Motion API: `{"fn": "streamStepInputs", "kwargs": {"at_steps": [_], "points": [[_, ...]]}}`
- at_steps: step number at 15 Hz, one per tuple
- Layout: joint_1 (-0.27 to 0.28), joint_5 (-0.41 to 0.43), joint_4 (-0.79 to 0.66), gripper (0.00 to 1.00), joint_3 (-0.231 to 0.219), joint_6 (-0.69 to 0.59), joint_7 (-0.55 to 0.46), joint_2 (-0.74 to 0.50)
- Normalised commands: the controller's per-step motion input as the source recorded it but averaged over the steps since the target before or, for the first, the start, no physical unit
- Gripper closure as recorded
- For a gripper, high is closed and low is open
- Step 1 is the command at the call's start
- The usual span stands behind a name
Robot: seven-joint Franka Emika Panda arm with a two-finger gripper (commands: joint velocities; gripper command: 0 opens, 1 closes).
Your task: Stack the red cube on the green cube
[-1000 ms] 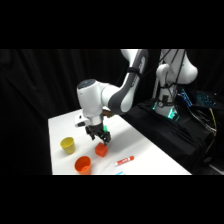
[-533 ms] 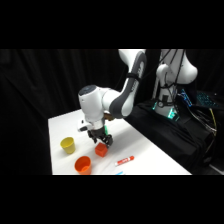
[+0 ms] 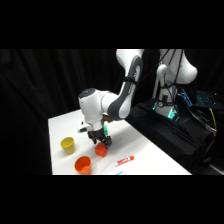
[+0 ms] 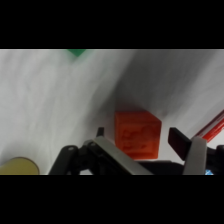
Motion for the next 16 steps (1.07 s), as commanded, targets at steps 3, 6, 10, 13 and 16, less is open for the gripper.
{"fn": "streamStepInputs", "kwargs": {"at_steps": [3,6,10,13,16], "points": [[-0.131,0.127,0.11,0.0,0.133,0.1,-0.21,0.12],[-0.117,0.123,0.11,0.0,0.117,0.14,-0.19,0.11],[-0.078,0.079,0.1,0.0,0.08,0.15,-0.13,0.1],[-0.066,0.047,0.09,0.21,0.06,0.14,-0.1,0.08],[-0.042,0.009,0.05,0.43,0.037,0.15,-0.06,0.04]]}}
